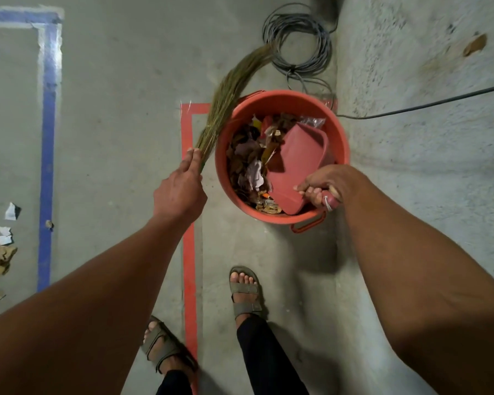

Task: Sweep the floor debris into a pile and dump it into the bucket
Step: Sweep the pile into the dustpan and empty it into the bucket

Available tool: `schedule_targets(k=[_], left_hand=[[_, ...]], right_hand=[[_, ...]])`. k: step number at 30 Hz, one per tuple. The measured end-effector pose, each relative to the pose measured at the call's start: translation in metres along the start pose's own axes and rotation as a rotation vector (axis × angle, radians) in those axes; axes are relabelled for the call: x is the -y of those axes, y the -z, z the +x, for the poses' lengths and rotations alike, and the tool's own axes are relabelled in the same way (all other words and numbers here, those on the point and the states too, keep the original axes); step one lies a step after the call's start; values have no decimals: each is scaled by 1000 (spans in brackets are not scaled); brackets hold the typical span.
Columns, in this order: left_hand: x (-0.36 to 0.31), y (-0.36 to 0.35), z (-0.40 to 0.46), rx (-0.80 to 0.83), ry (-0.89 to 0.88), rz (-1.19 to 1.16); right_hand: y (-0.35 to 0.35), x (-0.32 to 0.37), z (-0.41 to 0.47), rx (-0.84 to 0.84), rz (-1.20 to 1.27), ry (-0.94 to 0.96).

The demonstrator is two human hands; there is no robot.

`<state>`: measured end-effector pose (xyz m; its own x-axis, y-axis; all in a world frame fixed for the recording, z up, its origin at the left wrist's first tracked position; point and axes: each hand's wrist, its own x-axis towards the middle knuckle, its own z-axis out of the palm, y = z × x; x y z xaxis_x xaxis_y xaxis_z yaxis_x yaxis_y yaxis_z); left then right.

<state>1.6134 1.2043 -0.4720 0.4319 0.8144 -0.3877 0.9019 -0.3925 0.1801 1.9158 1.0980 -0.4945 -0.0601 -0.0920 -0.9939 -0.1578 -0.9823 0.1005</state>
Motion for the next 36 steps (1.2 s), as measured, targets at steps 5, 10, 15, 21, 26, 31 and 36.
schedule_targets(k=[5,10,15,21,26,31,36], left_hand=[[-10,10,-8,16,10,-11],[-13,33,-23,21,-2,-9],[-2,48,-36,-1,-16,-6],[37,63,-56,-21,-15,-46],[94,76,-82,-23,42,-103],[178,85,-109,-55,132,-154],[278,92,-140,-83,244,-206]], right_hand=[[-2,-30,-19,83,105,117],[-20,-69,-44,100,237,180],[-52,-92,-82,152,359,263],[-115,-86,-110,223,455,385],[-196,-62,-111,328,498,508],[-295,-28,-104,344,476,566],[-404,-2,-99,334,409,558]])
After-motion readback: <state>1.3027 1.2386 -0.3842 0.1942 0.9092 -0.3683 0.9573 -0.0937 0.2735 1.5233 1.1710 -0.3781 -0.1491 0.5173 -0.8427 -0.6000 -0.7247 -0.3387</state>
